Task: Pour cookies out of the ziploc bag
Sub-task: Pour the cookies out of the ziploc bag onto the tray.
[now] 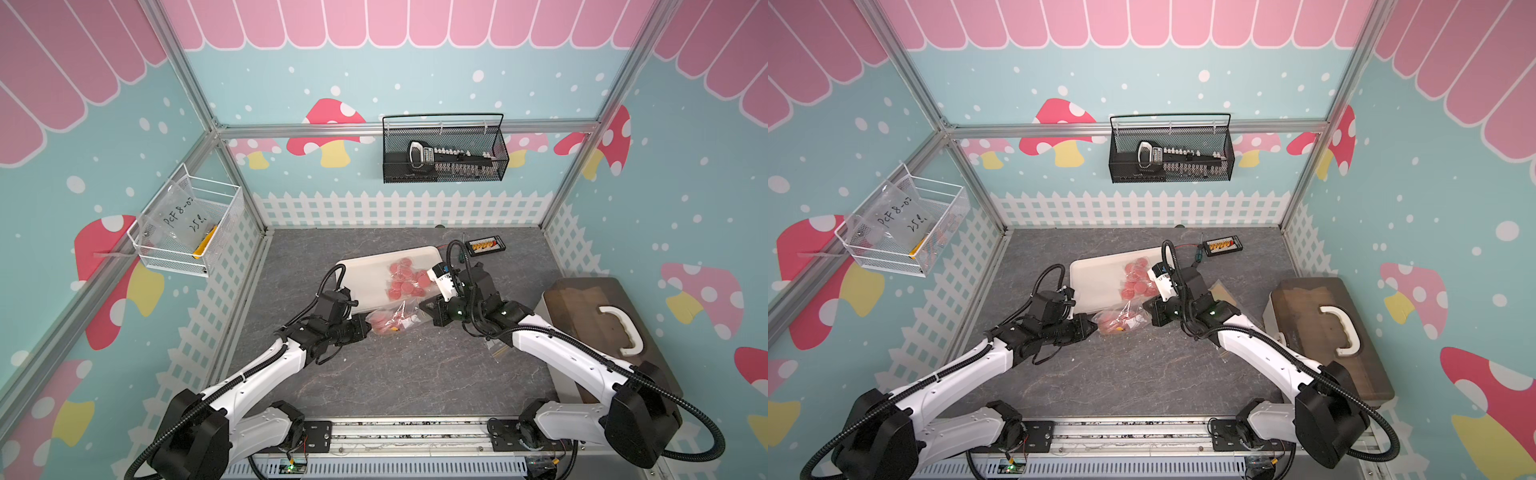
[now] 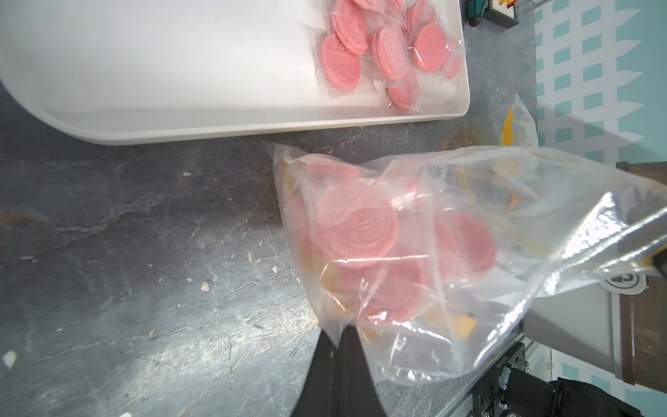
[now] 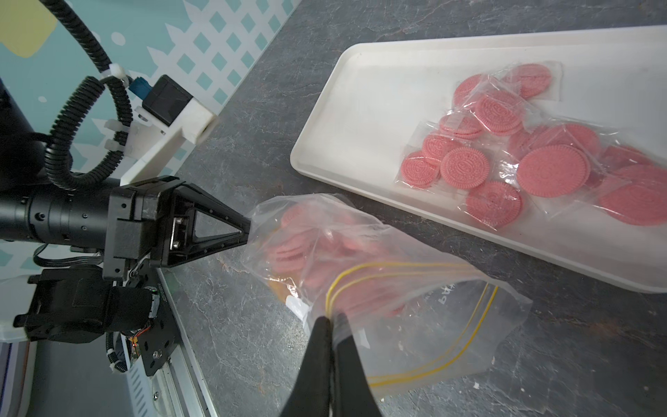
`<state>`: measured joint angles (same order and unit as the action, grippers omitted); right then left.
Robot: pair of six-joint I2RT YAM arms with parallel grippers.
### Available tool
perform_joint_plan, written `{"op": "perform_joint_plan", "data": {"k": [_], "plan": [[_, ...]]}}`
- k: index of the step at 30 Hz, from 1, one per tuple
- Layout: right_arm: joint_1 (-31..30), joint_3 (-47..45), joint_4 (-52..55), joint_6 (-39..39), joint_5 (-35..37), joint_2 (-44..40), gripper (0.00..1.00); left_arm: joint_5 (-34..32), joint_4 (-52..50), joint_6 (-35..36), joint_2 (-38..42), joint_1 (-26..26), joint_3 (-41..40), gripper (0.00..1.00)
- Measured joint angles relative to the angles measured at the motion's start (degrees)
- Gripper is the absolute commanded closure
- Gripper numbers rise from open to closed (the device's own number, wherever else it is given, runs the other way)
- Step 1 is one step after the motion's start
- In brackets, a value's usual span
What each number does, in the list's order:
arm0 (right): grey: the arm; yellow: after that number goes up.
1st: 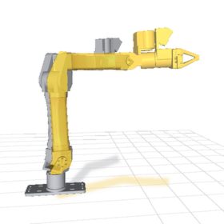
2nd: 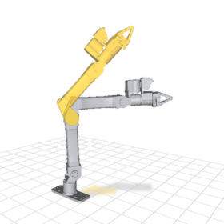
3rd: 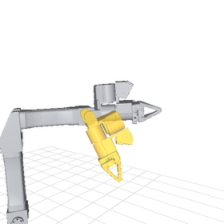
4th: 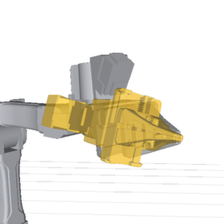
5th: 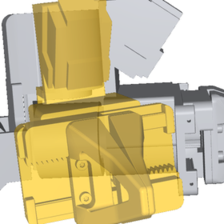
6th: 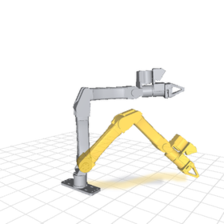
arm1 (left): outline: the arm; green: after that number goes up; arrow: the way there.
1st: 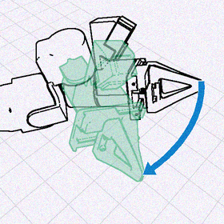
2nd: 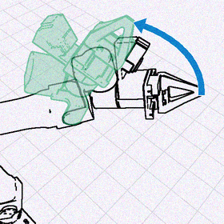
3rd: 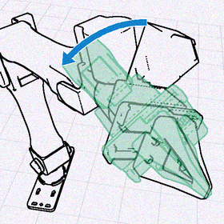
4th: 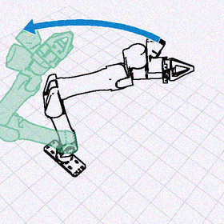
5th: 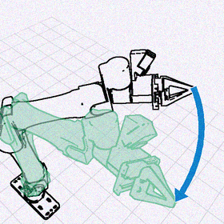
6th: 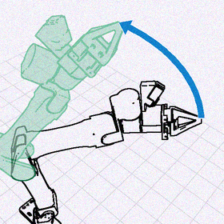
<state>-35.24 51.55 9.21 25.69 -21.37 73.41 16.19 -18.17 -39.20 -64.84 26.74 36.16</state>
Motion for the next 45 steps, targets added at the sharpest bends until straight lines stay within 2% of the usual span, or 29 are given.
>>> {"op": "perform_joint_plan", "data": {"k": [13,25,45], "plan": [[0.0,7.2,0.7,-1.2,-2.0,4.7,1.00,0.8,-2.1,1.8,1.0,-4.0,2.8,1.00],[0.0,15.4,0.6,-1.8,-3.2,10.4,0.99,1.6,-3.9,2.9,1.0,-7.6,9.3,1.00],[0.0,30.0,0.2,-2.8,-6.0,26.2,1.00,1.4,-6.4,7.5,-1.9,-14.4,15.4,1.00]]}}
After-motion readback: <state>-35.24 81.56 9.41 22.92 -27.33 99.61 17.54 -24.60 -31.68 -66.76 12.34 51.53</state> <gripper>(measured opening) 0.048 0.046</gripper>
